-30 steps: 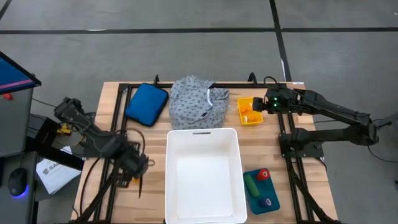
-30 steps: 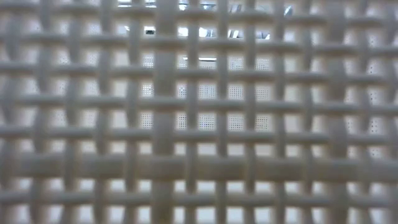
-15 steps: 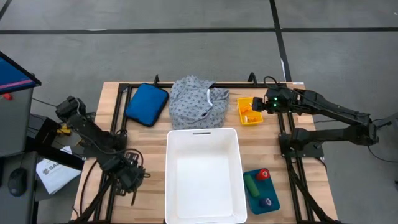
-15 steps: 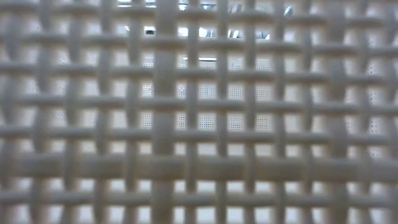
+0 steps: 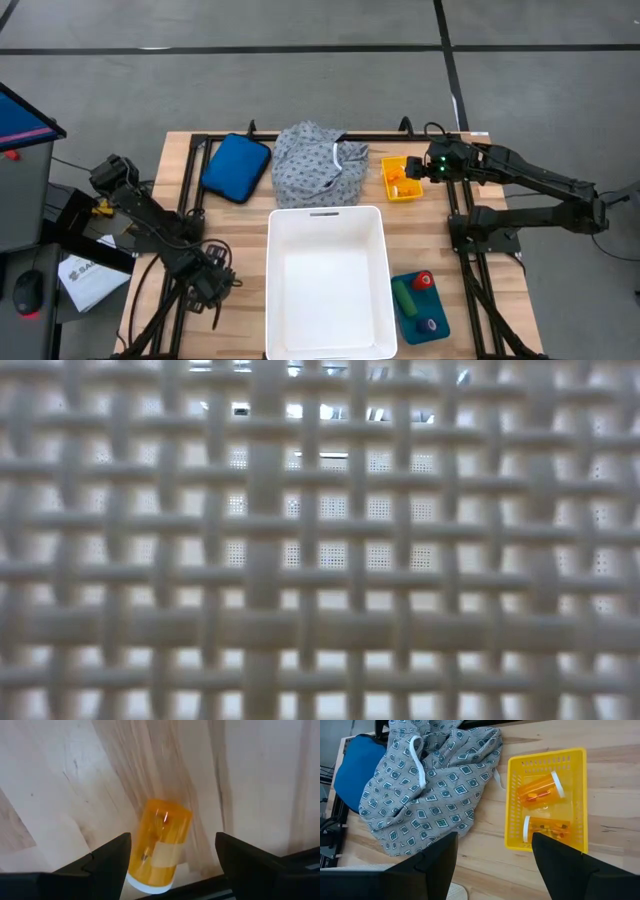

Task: Pick & place medical supplies in basket/bin
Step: Put the orange pill bottle into the yellow bin

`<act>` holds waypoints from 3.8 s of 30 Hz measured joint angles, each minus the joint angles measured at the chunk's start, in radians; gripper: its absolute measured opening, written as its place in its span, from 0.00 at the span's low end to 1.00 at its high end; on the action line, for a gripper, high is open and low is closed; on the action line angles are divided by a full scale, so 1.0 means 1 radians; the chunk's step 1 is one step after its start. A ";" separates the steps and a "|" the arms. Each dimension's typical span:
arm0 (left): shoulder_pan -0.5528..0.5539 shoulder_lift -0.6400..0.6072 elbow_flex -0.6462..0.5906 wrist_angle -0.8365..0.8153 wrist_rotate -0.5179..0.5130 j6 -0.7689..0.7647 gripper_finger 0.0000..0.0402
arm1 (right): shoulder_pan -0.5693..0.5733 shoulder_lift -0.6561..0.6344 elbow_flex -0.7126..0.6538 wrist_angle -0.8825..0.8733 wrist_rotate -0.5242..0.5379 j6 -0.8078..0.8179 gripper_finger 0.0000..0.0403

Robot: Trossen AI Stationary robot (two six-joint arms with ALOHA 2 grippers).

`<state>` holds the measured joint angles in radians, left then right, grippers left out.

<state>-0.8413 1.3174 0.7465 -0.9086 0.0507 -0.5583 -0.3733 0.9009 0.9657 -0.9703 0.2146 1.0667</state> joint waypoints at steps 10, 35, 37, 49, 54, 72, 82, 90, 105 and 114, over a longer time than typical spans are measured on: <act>0.005 0.000 -0.077 0.083 0.027 -0.006 0.70 | 0.000 0.000 0.000 0.000 0.000 -0.004 0.62; 0.003 0.000 -0.139 0.164 0.024 -0.098 0.52 | 0.000 0.000 0.000 0.000 0.000 -0.003 0.62; 0.003 0.000 -0.139 0.172 0.017 -0.113 0.50 | 0.000 0.000 0.000 0.000 0.000 -0.004 0.62; 0.056 -0.002 -0.138 0.185 -0.077 -0.235 0.48 | 0.000 0.000 0.000 0.017 0.000 -0.003 0.62; 0.115 -0.050 -0.138 0.183 -0.180 -0.319 0.48 | 0.000 0.000 0.000 0.017 -0.004 -0.006 0.62; 0.479 -0.539 -0.138 0.145 -0.570 -0.469 0.46 | 0.000 0.000 0.000 0.039 -0.005 -0.055 0.62; 0.772 -0.629 -0.138 0.377 -0.667 -0.235 0.46 | 0.000 0.000 0.000 0.056 -0.005 -0.081 0.62; 1.004 -0.522 -0.138 0.855 -0.513 -0.018 0.46 | 0.006 0.003 0.000 0.172 -0.011 -0.204 0.62; 1.115 -0.134 -0.009 1.476 -0.325 -0.036 0.46 | 0.143 0.026 0.000 0.686 0.056 -0.557 0.62; 1.106 0.022 0.224 1.335 -0.095 0.146 0.46 | 0.157 0.081 0.003 0.792 0.018 -0.585 0.62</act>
<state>0.2649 1.3399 0.9708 0.4264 -0.0442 -0.4121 -0.2162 0.9823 0.9683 -0.1784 0.2329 0.4813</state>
